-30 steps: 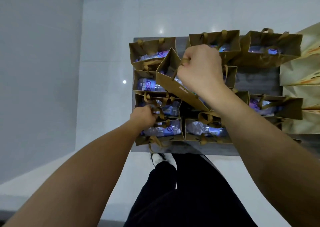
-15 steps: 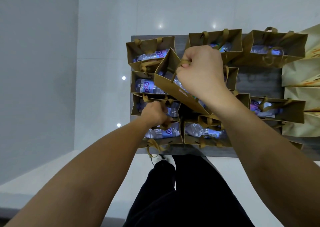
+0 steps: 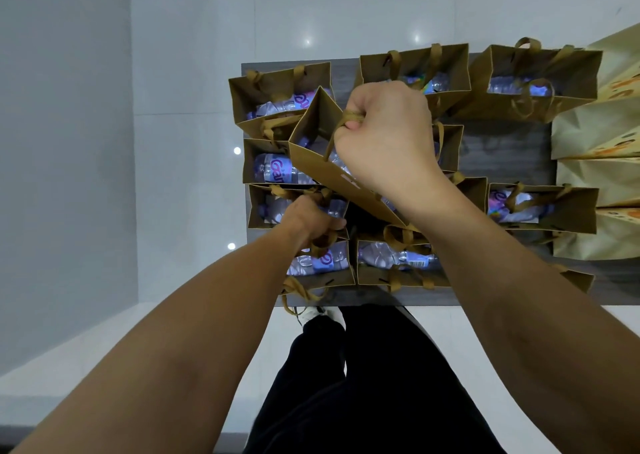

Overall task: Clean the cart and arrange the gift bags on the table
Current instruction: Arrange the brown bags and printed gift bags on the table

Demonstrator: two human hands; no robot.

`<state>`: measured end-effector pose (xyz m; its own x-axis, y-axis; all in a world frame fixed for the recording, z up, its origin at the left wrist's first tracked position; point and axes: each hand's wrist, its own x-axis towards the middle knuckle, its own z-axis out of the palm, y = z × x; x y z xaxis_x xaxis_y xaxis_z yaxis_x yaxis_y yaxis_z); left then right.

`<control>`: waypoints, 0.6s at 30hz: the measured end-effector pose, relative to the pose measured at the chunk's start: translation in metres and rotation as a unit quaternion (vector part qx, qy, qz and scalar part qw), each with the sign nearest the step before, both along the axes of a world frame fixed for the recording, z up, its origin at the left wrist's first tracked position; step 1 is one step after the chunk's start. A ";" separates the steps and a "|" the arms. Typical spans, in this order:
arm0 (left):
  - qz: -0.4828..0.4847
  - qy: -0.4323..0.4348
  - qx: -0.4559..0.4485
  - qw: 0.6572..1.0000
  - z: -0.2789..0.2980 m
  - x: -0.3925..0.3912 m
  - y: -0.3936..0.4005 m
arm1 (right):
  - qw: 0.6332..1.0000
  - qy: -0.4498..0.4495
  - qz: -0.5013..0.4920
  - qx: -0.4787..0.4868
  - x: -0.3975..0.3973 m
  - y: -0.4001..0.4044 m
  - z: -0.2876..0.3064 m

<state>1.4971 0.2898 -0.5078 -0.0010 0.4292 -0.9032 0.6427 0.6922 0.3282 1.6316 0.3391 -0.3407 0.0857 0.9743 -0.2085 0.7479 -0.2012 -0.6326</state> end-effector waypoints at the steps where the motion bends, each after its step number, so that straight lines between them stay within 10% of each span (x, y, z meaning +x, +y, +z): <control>1: 0.030 -0.015 -0.012 0.999 -0.004 0.000 0.000 | 1.000 0.001 0.001 0.002 0.000 0.000 0.000; 9: 0.136 -0.003 0.004 0.991 -0.015 0.011 0.009 | 1.000 -0.003 0.003 -0.007 0.003 -0.001 -0.003; 18: -0.209 0.125 -0.002 0.970 0.034 -0.008 0.014 | 0.999 -0.008 0.030 -0.025 0.004 0.005 0.010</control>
